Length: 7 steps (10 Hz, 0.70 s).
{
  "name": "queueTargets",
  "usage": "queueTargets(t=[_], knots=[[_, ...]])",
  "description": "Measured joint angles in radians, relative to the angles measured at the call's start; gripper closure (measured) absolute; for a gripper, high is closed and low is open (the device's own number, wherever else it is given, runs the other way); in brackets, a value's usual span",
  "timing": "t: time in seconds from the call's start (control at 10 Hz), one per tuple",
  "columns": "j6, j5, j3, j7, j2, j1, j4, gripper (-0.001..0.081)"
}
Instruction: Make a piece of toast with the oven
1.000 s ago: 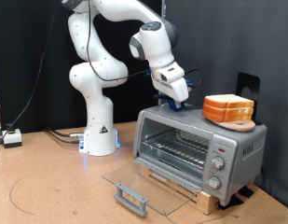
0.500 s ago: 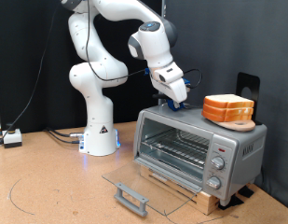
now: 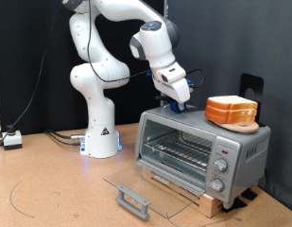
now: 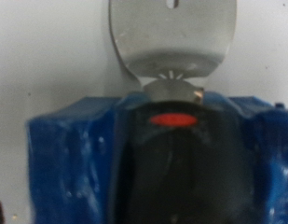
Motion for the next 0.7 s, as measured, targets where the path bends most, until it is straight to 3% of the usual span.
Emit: queueTargets(t=[0.1, 0.7], knots=[[-0.001, 0.003, 0.000, 0.000, 0.000, 0.000, 0.000, 0.0015], [0.000, 0.050, 0.016, 0.000, -0.001, 0.021, 0.000, -0.0003]])
